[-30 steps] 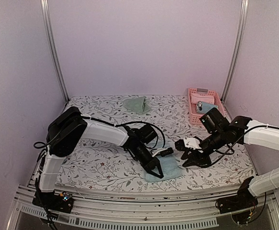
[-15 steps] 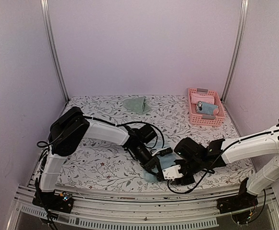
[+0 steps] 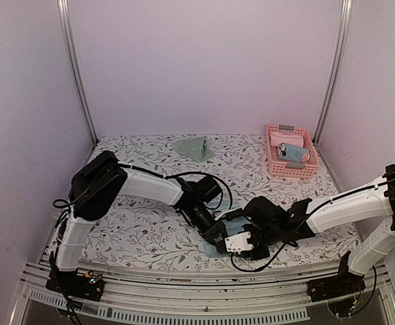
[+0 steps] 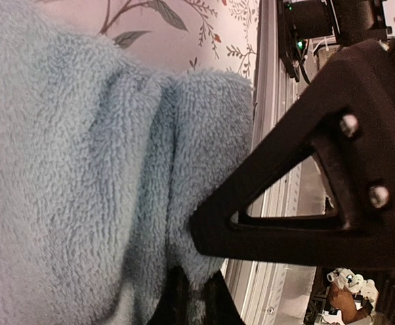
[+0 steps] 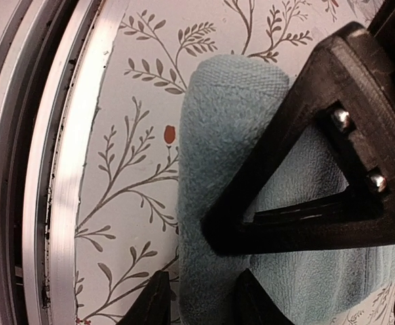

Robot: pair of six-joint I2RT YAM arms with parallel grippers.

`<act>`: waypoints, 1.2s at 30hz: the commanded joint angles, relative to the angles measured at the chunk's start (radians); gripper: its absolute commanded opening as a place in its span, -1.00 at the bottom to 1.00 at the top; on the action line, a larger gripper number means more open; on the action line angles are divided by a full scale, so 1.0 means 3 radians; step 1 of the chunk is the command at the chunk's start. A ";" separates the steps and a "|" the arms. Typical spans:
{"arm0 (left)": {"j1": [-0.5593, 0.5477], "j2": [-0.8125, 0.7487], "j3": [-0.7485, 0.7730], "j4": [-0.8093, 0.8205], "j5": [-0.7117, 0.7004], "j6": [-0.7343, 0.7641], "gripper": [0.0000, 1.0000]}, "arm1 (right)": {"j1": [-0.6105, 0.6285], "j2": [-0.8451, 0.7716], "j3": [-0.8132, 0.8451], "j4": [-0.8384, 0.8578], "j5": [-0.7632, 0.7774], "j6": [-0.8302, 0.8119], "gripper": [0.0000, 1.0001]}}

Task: Roll the towels
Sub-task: Roll the towel from the center of the board.

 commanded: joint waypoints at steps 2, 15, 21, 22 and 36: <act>0.0020 0.0160 -0.0087 -0.0270 -0.0303 0.0005 -1.00 | 0.0028 0.0208 0.0039 0.0016 0.0022 -0.0025 -0.48; -0.0009 -0.1787 -0.1591 0.1040 -0.1782 -0.0249 -0.31 | -0.0472 0.0723 0.0893 -0.1251 -0.1740 0.0223 -0.94; -0.0317 -0.2554 -0.2468 0.1670 -0.2714 -0.0029 -0.30 | -0.0918 0.1734 0.1786 -0.2177 -0.2515 0.0096 -0.94; -0.0428 -0.2653 -0.2527 0.1723 -0.2888 0.0055 -0.31 | -0.0960 0.1920 0.1951 -0.2385 -0.2591 0.0035 -0.94; -0.1250 -0.1604 -0.1651 0.1220 -0.3729 0.1323 -0.28 | -0.1100 0.3104 0.2636 -0.3100 -0.2740 -0.0073 -0.94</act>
